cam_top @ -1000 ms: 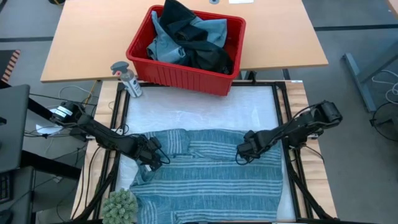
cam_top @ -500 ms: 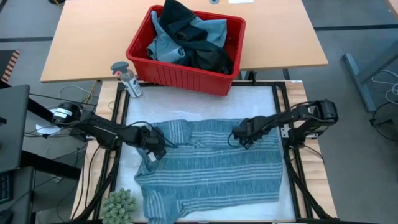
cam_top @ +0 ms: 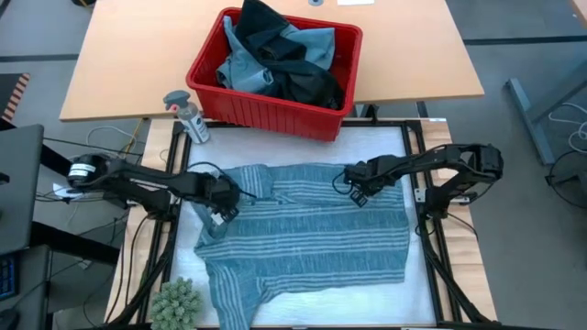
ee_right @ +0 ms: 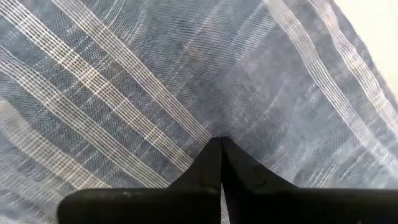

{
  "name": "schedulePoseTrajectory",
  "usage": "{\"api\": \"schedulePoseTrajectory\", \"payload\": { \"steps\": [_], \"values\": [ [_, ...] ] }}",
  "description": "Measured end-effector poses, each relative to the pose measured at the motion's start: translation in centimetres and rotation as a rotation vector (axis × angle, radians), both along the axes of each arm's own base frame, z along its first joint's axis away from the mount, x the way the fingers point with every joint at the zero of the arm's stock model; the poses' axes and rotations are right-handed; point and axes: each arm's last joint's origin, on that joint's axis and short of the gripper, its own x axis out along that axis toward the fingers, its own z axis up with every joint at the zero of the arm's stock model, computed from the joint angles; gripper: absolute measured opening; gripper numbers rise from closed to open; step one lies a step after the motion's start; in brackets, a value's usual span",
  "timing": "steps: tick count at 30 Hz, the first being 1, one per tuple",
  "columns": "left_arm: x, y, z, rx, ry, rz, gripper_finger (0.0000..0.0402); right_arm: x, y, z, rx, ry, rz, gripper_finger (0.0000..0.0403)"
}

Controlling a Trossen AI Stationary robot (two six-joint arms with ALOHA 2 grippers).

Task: Fold Laundry from Bin
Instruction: Fold the light blue shirt

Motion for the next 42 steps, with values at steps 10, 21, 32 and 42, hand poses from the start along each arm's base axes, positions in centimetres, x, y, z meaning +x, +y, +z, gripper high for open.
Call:
{"api": "schedulePoseTrajectory", "payload": {
  "steps": [10, 21, 32, 42],
  "values": [
    [-1.4, 0.0, 7.3, 0.004, -0.425, 0.06, 0.0269, 0.2, 0.0, 1.6, -0.037, -0.102, 0.09, 0.007],
    [0.5, -0.8, 4.3, 0.081, -0.37, 0.167, 0.024, 1.4, 0.4, 1.3, -0.053, -0.174, 0.136, 0.0072],
    [3.9, -1.7, -1.0, 0.001, -0.179, 0.043, 0.0228, 1.4, 0.2, 1.3, -0.056, -0.17, 0.152, 0.0072],
    [5.4, -3.1, 0.6, -0.082, -0.24, -0.068, 0.0228, 1.5, 0.2, 1.4, -0.06, -0.168, 0.18, 0.0072]
  ]
}}
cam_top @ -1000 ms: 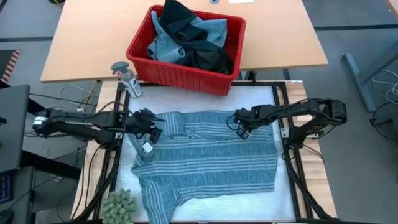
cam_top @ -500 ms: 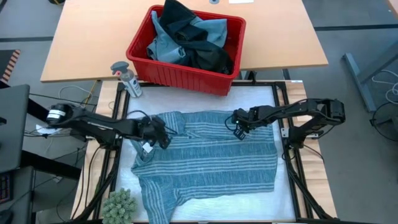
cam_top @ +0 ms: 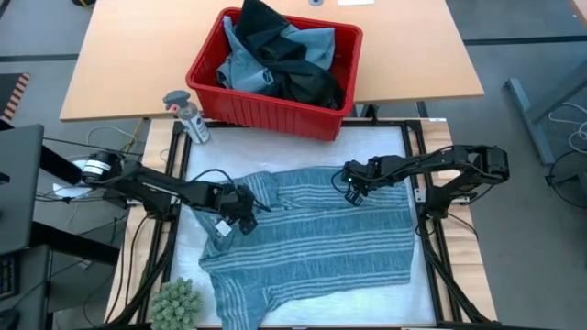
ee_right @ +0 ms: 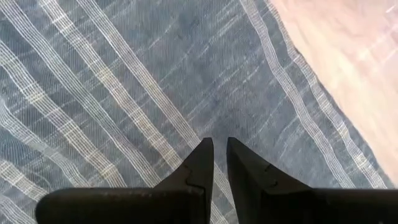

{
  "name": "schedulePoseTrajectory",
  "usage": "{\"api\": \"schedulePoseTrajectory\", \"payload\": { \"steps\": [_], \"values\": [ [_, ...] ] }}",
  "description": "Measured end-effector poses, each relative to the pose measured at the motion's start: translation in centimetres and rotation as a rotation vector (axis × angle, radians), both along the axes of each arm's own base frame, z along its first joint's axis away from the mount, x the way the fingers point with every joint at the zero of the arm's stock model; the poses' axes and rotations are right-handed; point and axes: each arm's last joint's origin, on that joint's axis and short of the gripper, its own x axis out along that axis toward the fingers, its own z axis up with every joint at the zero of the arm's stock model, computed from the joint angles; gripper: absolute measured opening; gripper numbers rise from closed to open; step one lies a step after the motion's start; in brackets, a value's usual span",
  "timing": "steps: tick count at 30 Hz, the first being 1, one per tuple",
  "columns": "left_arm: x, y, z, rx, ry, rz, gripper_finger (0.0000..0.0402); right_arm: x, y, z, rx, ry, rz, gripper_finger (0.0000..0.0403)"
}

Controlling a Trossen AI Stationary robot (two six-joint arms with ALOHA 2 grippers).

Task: Fold Laundry from Bin
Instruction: Fold the light blue shirt

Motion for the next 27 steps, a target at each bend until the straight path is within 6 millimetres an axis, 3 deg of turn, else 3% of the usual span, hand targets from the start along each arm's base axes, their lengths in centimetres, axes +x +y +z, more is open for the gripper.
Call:
{"api": "schedulePoseTrajectory", "payload": {
  "steps": [4, 7, 14, 21, 27],
  "values": [
    [-1.5, 0.6, 0.6, 0.138, 0.099, 0.052, 0.0228, 0.2, -0.1, 0.1, -0.005, -0.025, -0.001, 0.0072],
    [-2.0, 0.9, 1.0, 0.126, 0.118, 0.059, 0.0228, 0.5, -0.1, 0.1, -0.011, -0.051, -0.001, 0.0072],
    [-1.8, 1.2, 3.4, 0.191, -0.128, 0.253, 0.0227, 0.6, -0.2, 0.2, -0.015, -0.071, -0.001, 0.0072],
    [-0.7, 0.8, 1.2, 0.191, -0.044, 0.22, 0.0199, 0.7, -0.2, 0.2, -0.016, -0.079, 0.0, 0.0072],
    [1.2, -0.6, -0.1, 0.123, -0.108, 0.117, 0.018, 0.7, -0.2, 0.2, -0.019, -0.074, 0.015, 0.0072]
  ]
}}
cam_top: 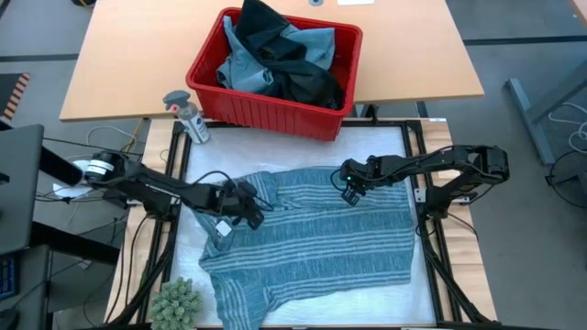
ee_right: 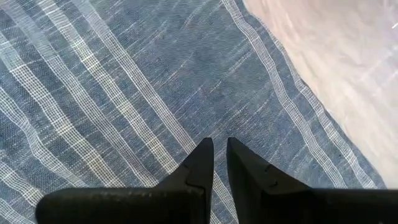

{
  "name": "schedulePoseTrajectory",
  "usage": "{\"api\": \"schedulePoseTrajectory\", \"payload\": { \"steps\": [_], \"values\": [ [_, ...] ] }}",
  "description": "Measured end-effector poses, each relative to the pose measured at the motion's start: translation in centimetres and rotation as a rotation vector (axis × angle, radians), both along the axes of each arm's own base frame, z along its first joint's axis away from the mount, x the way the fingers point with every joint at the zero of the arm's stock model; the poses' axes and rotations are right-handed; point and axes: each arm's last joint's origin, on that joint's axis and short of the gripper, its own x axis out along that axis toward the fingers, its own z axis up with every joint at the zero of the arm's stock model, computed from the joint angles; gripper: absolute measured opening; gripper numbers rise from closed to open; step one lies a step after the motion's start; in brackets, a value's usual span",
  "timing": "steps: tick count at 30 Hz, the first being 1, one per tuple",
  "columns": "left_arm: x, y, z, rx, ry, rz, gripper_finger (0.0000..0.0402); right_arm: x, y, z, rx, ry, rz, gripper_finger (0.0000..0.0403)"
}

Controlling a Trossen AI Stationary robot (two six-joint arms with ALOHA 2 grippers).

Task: Fold Laundry from Bin
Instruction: Fold the light blue shirt

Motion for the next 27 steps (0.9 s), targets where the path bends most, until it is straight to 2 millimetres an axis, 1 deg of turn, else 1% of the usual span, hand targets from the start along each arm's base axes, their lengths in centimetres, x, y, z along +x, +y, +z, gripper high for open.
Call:
{"api": "schedulePoseTrajectory", "payload": {
  "steps": [8, 10, 12, 15, 17, 19, 22, 27],
  "values": [
    [0.1, -1.0, -2.1, -0.011, 0.095, -0.017, 0.0161, 0.0, 0.0, 0.0, -0.004, -0.002, 0.008, 0.0072],
    [0.4, -1.3, -1.9, -0.032, 0.074, -0.019, 0.0156, 0.0, 0.0, 0.0, -0.003, -0.002, 0.009, 0.0072],
    [1.2, -1.7, -0.4, -0.036, 0.003, -0.057, 0.0149, 0.0, 0.1, 0.0, -0.003, -0.001, 0.011, 0.0072],
    [2.2, -2.5, 2.9, 0.005, -0.089, -0.114, 0.0136, 0.0, 0.1, 0.0, -0.003, -0.001, 0.011, 0.0072],
    [2.1, -2.7, 4.2, 0.087, -0.067, -0.109, 0.0125, 0.1, 0.0, 0.0, -0.004, -0.003, 0.01, 0.0072],
    [1.9, -2.7, 4.6, 0.185, -0.025, -0.091, 0.0112, 0.1, 0.0, 0.0, -0.004, -0.004, 0.01, 0.0072],
    [1.7, -2.4, 4.2, 0.266, 0.028, -0.068, 0.0092, 0.1, 0.0, 0.0, -0.005, -0.01, 0.01, 0.0072],
    [1.2, -1.8, 1.7, 0.265, 0.092, -0.012, 0.0064, 0.1, 0.0, 0.0, -0.004, -0.006, 0.01, 0.0072]
  ]
}}
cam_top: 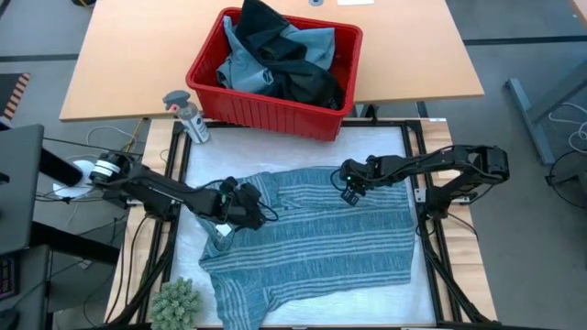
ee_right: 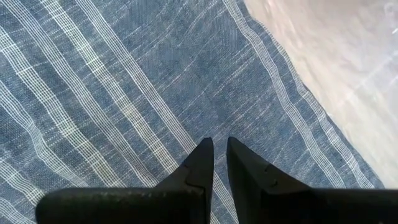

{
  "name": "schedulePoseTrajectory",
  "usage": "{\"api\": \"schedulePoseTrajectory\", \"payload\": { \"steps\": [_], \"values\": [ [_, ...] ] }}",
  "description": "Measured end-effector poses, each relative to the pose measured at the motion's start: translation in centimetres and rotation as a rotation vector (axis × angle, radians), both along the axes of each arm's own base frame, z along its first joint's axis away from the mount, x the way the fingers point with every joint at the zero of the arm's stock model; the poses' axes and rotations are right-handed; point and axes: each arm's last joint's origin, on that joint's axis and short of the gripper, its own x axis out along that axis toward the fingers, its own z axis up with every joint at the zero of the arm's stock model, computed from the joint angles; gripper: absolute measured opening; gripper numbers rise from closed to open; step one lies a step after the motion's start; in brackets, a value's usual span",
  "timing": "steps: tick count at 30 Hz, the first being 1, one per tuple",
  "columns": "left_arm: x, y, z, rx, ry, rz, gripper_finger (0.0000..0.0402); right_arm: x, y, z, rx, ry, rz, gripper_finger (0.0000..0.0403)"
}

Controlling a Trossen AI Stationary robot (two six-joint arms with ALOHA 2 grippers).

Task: Fold Laundry from Bin
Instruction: Fold the light blue shirt

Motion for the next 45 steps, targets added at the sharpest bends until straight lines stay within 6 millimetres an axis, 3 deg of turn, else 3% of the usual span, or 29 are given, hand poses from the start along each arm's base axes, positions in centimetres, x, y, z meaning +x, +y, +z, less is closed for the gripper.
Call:
{"api": "schedulePoseTrajectory", "payload": {
  "steps": [7, 14, 20, 25, 32, 39, 45],
  "values": [
    [0.4, -1.6, -0.8, -0.059, -0.001, -0.095, 0.0039, 0.0, 0.0, 0.0, 0.0, 0.003, 0.0, 0.0072],
    [0.1, -2.4, -1.9, -0.081, 0.042, -0.075, 0.0019, 0.0, 0.0, 0.0, -0.001, 0.004, 0.003, 0.0072],
    [1.3, -3.0, 0.8, -0.026, -0.039, -0.118, 0.0002, 0.0, -0.1, 0.0, -0.004, 0.008, 0.011, 0.0072],
    [1.5, -1.8, 1.1, 0.098, 0.095, -0.118, 0.0, 0.0, -0.1, 0.0, -0.004, 0.007, 0.012, 0.0072],
    [2.0, -1.4, -1.4, 0.142, 0.247, -0.159, 0.0, 0.0, -0.1, 0.0, 0.016, 0.004, 0.017, 0.0072],
    [2.5, -3.0, -4.0, 0.1, 0.293, -0.193, 0.0, 0.0, -0.1, 0.0, 0.019, 0.003, 0.016, 0.0072],
    [2.1, -3.7, -5.0, 0.094, 0.351, -0.211, 0.0, 0.0, -0.1, 0.0, 0.018, 0.001, 0.016, 0.0072]
  ]
}}
